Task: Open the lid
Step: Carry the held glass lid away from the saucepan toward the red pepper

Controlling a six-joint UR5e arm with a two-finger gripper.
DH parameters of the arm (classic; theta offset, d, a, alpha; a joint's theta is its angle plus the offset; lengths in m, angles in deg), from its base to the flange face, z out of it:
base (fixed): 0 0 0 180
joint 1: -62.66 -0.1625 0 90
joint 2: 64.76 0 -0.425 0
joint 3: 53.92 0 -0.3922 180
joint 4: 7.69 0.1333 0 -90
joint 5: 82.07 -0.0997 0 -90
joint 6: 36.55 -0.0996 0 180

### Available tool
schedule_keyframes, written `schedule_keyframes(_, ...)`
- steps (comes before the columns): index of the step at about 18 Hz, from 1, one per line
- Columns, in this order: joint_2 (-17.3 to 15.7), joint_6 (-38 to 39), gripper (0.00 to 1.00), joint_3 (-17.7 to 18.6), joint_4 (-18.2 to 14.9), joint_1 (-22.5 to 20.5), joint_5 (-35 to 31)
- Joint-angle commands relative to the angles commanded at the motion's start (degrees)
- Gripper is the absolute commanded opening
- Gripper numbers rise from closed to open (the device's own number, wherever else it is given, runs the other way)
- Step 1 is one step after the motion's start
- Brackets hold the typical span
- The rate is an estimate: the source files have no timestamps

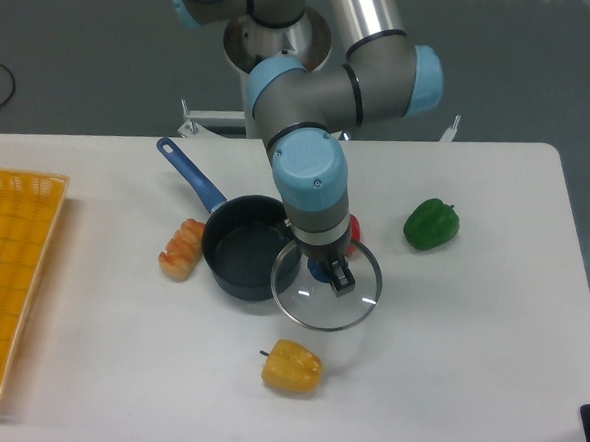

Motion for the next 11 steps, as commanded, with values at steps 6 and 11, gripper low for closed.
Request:
schedule_keyframes(6, -0.1, -0.3, 0.6, 0.4, 0.0, -0.3, 0.7)
schedule_keyframes(11, 0.0, -0.3, 0.6, 0.5, 0.1, -0.2, 0.9)
